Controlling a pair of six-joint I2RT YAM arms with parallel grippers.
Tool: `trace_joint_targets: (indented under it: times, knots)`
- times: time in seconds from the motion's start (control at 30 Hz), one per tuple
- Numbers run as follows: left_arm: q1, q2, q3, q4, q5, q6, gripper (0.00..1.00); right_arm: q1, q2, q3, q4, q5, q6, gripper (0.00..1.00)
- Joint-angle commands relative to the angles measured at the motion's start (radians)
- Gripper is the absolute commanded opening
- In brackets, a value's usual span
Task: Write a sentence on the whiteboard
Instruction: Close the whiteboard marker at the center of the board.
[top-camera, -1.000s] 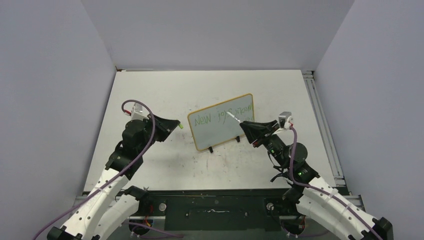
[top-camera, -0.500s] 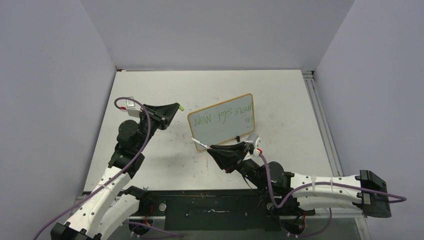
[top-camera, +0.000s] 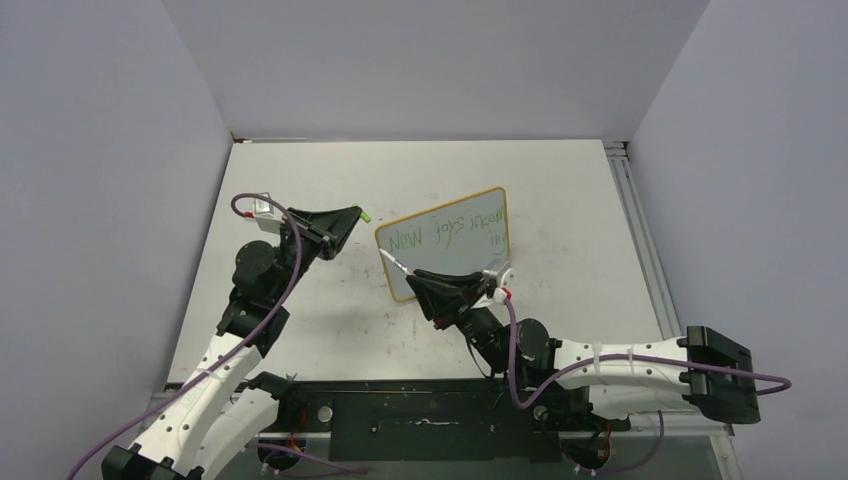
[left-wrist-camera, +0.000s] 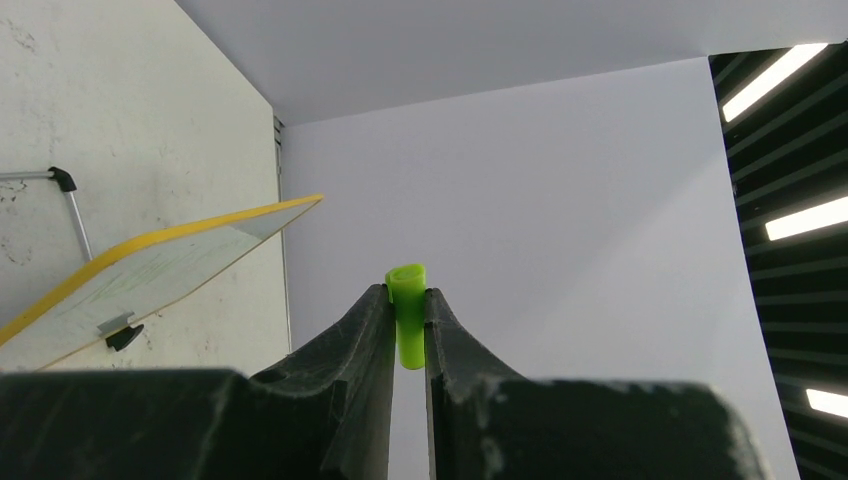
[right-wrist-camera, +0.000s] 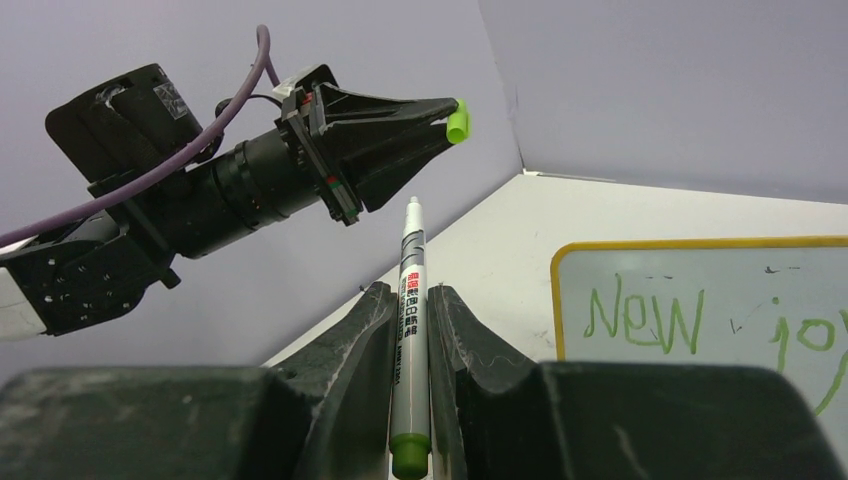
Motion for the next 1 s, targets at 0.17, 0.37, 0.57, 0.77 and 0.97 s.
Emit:
trace_joint_targets:
  times: [0.17,0.37,0.57,0.77,0.97]
  knots:
    - [0.002,0.008,0.004,0.059,0.052,-0.002,0.0,0.005,0.056,0.099,0.063,0.048,-0.033,0.05]
    - [-0.001,0.007,-0.012,0.062,0.066,-0.009,0.0,0.002,0.081,0.118,0.062,0.071,-0.04,0.05]
    - [-0.003,0.003,-0.01,0.064,0.073,-0.011,0.0,-0.005,0.098,0.132,0.047,0.091,-0.038,0.05]
    - [-0.005,0.004,-0.012,0.062,0.08,-0.016,0.0,-0.011,0.111,0.145,0.033,0.103,-0.039,0.05]
    - [-0.009,0.005,-0.012,0.064,0.08,-0.02,0.0,-0.019,0.118,0.151,0.021,0.109,-0.037,0.05]
